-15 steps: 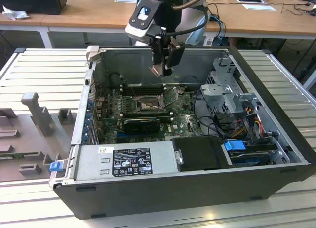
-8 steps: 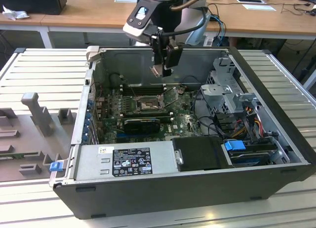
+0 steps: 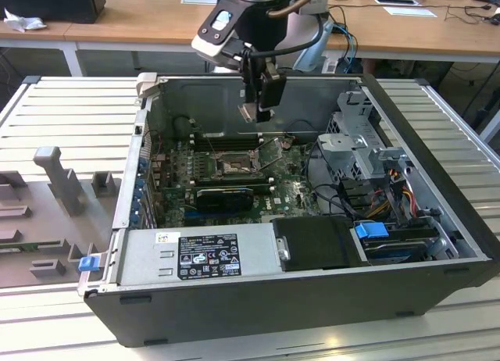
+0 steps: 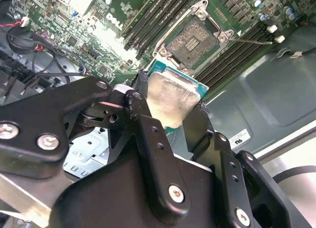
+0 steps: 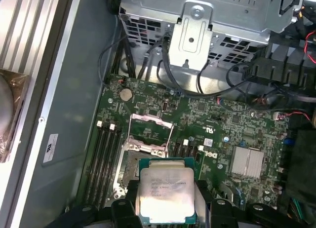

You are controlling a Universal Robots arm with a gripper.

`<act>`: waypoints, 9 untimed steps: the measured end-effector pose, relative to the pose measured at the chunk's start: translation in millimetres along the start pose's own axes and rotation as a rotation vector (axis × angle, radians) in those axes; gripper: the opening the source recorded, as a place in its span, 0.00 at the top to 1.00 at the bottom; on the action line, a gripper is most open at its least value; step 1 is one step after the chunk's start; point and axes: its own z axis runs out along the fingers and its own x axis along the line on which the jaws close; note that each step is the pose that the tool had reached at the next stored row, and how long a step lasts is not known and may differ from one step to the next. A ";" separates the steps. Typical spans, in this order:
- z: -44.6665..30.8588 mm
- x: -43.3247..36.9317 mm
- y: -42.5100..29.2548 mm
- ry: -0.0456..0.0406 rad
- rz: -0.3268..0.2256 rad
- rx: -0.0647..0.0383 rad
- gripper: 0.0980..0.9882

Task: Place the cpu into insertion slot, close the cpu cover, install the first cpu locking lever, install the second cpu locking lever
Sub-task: 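Place the cpu into insertion slot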

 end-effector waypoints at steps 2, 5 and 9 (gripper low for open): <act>0.1 0.0 0.0 -0.0013 0.014 0.000 0.52; 0.3 0.0 0.0 -0.0031 0.034 -0.001 0.52; 0.7 0.0 -0.1 -0.0060 0.067 -0.001 0.52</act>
